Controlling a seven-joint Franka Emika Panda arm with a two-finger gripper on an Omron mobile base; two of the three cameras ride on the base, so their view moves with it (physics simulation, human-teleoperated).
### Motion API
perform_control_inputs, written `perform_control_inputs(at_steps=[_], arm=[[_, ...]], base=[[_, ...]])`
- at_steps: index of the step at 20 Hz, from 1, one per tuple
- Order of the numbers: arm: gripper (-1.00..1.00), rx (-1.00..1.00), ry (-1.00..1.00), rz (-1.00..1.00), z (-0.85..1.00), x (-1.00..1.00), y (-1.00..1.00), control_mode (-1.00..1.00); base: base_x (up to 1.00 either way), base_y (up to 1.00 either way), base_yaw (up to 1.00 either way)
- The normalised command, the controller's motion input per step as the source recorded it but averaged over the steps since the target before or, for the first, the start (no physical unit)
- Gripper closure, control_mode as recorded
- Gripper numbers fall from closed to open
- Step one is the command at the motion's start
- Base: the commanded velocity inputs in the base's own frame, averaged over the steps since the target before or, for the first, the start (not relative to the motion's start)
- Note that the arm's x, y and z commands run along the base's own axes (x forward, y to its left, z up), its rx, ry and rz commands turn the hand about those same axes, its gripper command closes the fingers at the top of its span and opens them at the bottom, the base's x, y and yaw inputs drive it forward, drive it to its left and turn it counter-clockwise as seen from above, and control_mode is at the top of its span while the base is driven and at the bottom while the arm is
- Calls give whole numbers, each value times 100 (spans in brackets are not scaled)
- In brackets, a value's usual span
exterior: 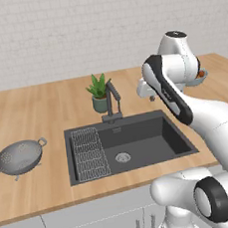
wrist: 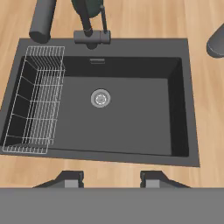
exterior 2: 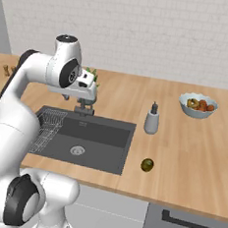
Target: Put the colander in the sink, put the kiwi in the colander, and turn on the sink faucet and pour water over the colander.
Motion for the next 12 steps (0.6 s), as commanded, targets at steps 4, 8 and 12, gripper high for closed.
perform_control_inputs(at_steps=[4,8,12], arm=[[-100,-3,-2,0,0,-13,12,-100],[-100,-9,-9,0,-17,-38,66,-100],[-100,0,-1,0,-42,-38,69,-100]], base=[[0,0,0],[0,0,0],[0,0,0]])
